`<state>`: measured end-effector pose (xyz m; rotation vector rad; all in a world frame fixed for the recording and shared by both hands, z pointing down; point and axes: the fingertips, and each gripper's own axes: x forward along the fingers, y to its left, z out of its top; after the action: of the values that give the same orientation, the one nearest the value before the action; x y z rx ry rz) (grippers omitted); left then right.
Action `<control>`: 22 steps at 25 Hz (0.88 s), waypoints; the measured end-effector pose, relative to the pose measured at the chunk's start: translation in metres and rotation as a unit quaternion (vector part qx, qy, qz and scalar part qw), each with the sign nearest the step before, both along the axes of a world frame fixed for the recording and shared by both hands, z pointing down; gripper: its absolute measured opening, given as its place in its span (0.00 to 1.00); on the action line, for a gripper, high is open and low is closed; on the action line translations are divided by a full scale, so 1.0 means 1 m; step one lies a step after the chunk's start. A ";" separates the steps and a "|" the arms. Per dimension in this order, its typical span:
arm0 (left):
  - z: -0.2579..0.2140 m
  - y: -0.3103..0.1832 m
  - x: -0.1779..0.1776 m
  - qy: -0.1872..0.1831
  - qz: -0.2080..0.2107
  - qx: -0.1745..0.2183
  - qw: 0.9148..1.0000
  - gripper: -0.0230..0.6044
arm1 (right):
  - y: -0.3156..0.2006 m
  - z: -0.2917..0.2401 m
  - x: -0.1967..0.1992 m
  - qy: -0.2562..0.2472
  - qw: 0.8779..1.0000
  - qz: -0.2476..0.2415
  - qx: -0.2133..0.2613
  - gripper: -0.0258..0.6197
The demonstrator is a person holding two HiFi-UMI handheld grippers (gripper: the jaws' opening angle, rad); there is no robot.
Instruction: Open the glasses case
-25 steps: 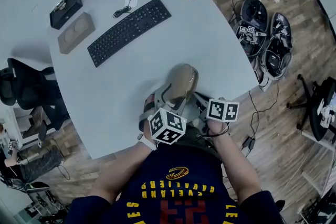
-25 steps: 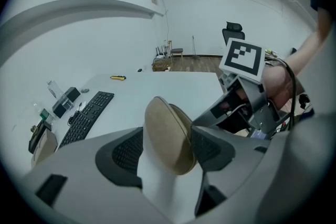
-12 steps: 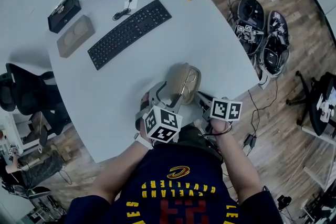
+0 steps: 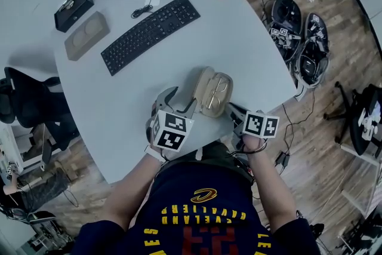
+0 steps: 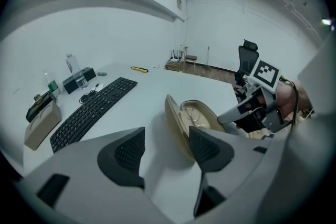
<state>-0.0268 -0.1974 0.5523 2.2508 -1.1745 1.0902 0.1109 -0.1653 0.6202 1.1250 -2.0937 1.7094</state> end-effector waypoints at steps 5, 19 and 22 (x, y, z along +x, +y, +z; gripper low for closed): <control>0.015 -0.004 -0.019 0.010 -0.021 -0.022 0.999 0.46 | 0.001 0.000 0.000 0.005 1.000 0.004 -0.001 0.12; 0.037 -0.007 -0.033 0.008 -0.041 -0.035 0.998 0.44 | 0.001 0.000 0.000 0.004 1.000 0.014 0.002 0.12; 0.041 -0.008 -0.035 0.010 -0.044 -0.039 0.998 0.44 | 0.001 0.001 -0.001 0.004 1.000 0.015 0.001 0.12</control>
<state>-0.0617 -0.2052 0.5938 2.1256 -1.1911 1.0594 0.1104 -0.1643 0.6207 1.1683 -2.0854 1.7124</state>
